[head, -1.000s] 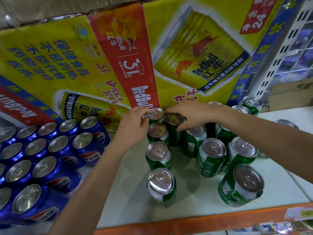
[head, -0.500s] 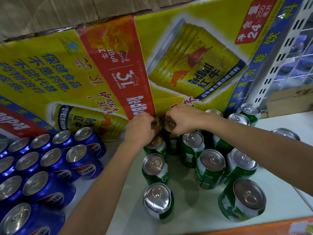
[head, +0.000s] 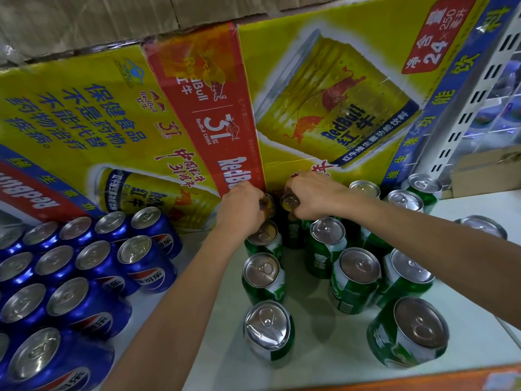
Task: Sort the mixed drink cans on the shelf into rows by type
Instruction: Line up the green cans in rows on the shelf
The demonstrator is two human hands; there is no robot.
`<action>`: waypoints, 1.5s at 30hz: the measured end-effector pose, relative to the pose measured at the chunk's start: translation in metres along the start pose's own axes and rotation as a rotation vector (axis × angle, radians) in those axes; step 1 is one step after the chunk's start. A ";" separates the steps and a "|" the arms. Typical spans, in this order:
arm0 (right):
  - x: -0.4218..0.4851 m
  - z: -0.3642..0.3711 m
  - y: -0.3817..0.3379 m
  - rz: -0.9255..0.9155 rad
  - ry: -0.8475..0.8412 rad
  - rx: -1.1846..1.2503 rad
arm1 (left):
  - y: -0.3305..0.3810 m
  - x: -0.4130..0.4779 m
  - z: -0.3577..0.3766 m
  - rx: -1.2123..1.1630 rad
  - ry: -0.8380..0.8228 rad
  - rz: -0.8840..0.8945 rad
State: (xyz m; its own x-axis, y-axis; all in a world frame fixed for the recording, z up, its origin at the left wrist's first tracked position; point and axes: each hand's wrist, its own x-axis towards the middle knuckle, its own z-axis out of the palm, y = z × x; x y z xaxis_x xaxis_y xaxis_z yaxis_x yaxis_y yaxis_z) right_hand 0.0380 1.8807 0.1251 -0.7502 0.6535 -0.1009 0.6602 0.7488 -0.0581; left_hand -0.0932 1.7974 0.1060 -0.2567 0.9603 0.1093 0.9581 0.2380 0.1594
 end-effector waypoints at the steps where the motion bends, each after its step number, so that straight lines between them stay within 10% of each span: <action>1: 0.000 0.001 0.000 -0.001 0.005 -0.003 | 0.000 0.000 0.000 -0.003 -0.002 -0.001; 45: -0.008 0.006 0.008 -0.047 0.085 -0.043 | -0.006 0.007 0.000 0.025 -0.034 0.038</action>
State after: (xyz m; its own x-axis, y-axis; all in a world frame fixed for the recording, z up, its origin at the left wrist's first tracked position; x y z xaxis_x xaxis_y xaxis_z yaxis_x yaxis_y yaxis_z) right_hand 0.0490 1.8809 0.1196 -0.7818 0.6233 -0.0145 0.6235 0.7816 -0.0182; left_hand -0.1005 1.8028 0.1054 -0.2164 0.9729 0.0815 0.9700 0.2048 0.1312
